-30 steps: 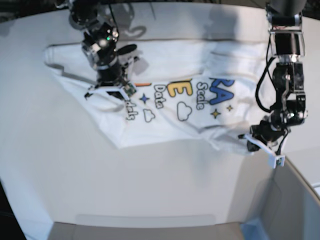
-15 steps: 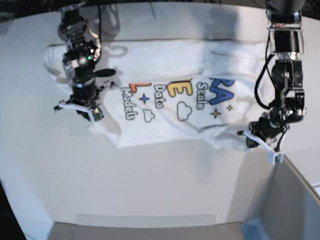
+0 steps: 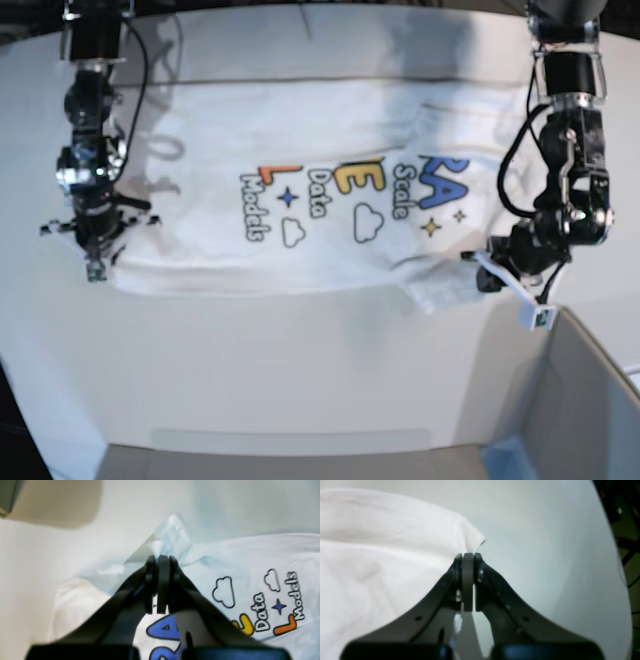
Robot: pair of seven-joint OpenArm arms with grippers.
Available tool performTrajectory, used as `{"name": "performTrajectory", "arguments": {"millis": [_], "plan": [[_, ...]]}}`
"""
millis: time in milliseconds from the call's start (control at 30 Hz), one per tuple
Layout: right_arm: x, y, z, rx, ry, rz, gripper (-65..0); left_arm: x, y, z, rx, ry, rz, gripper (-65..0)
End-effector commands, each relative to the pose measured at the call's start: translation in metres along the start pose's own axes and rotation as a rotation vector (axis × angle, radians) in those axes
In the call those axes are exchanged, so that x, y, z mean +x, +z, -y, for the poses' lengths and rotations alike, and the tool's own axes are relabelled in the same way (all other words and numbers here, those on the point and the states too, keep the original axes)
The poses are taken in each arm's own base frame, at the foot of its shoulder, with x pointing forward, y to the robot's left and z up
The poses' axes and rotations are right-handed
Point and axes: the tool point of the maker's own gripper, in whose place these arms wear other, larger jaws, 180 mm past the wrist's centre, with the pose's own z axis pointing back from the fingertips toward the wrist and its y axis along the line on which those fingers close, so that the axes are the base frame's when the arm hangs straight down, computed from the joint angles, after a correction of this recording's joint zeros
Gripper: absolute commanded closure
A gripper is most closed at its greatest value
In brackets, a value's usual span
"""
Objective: Layout the t-shirt on the table in an organized manner, then fold the t-shirt properly
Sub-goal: 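Regrasp the hem with the right gripper and pull it taut, then lift the hem with both grippers and fold it over toward the collar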
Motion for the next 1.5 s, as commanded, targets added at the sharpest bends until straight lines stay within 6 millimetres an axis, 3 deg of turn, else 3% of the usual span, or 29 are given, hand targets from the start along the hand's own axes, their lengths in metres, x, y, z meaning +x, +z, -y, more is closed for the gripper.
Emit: {"name": "performTrajectory", "arguments": {"millis": [0,100,200,267,433,600,900,1100,1467], "plan": [[0.017,0.001,0.010,-0.009,-0.004,0.053,0.0,0.018,0.009,-0.007,0.016,0.002,0.055,0.0],[0.014,-0.003,0.017,0.012,-0.038,0.041,0.0,0.016,0.018,-0.031,0.058,0.069,0.076,0.0],[0.016,-0.007,0.026,0.020,-0.066,0.038,0.0,0.014,0.024,-0.041,0.071,0.117,0.068,0.0],[0.017,-0.009,0.031,0.024,-0.080,0.035,0.0,0.009,0.026,-0.042,0.070,0.127,0.038,0.0],[0.023,-0.008,0.030,0.053,-0.123,0.049,0.0,0.020,0.044,-0.024,0.055,0.064,0.088,0.0],[0.013,-0.006,0.023,0.079,-0.147,0.032,0.0,0.003,0.053,-0.017,0.057,0.031,0.076,0.0],[0.004,0.021,0.011,0.104,-0.113,0.055,0.0,-0.018,0.075,-0.059,0.159,0.126,0.080,0.0],[0.000,0.029,0.040,0.034,-0.177,0.067,0.0,-0.037,0.084,-0.054,0.165,0.105,0.042,0.0],[-0.016,0.054,0.026,0.091,-0.119,0.061,0.0,-0.077,0.083,-0.052,0.165,0.128,-0.064,0.0]]}}
